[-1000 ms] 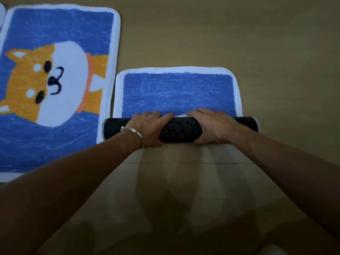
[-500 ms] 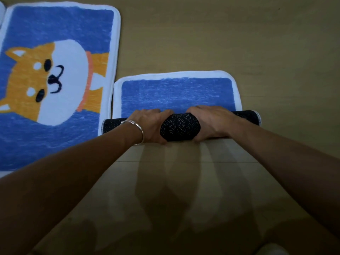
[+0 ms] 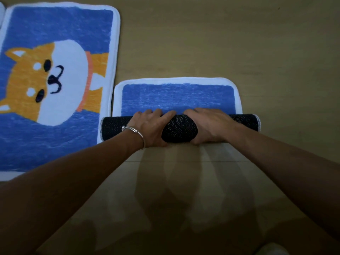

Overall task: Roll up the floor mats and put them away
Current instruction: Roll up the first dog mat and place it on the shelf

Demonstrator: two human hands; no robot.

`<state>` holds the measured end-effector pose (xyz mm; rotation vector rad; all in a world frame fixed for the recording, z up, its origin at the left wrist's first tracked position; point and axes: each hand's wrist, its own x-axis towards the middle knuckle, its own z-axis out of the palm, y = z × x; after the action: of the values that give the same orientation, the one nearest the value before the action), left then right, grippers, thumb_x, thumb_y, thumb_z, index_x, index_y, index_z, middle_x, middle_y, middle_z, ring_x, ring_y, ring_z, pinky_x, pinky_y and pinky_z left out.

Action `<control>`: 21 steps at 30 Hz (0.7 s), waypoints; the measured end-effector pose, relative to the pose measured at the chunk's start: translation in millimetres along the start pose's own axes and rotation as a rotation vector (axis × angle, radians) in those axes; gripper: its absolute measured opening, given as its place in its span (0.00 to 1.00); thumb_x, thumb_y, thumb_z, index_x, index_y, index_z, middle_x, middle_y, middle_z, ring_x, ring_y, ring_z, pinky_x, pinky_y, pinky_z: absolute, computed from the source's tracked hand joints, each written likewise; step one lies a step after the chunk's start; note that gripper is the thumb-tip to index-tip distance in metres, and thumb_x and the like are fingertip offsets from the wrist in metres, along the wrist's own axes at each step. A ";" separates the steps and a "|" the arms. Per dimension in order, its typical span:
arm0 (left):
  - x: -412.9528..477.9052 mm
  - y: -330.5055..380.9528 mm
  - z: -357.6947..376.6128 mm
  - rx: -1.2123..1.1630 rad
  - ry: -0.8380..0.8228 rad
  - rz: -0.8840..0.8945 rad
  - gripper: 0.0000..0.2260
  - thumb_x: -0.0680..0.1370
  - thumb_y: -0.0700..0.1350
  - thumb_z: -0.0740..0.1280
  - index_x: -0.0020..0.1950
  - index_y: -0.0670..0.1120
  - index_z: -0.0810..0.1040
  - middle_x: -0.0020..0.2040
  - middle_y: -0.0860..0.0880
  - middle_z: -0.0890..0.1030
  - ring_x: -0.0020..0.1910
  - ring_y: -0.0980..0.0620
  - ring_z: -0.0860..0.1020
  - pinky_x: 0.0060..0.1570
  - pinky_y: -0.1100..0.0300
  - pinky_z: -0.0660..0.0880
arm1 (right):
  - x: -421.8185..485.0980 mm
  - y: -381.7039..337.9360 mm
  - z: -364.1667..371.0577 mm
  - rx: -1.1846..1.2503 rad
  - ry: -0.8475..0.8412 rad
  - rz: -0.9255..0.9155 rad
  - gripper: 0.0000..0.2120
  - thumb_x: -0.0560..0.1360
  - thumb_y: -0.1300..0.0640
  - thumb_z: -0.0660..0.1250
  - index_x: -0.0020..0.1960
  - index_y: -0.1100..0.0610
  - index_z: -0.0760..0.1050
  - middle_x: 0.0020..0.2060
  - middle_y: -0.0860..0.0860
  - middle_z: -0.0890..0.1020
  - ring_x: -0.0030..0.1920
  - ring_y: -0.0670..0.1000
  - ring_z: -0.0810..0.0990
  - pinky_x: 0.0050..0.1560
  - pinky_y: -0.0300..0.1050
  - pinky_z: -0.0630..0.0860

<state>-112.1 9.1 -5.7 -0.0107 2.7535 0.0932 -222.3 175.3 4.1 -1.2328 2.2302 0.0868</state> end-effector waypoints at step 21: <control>7.2 -7.0 -7.2 -0.097 0.030 0.027 0.33 0.67 0.64 0.69 0.68 0.54 0.66 0.55 0.50 0.77 0.54 0.45 0.77 0.46 0.51 0.74 | -13.1 -11.2 15.4 -0.200 0.174 -0.003 0.48 0.66 0.38 0.72 0.76 0.51 0.50 0.65 0.52 0.68 0.63 0.56 0.69 0.63 0.53 0.64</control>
<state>-121.4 1.6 -2.2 -0.0005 2.7766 0.2359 -201.2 183.8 0.6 -1.3970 2.4163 0.2137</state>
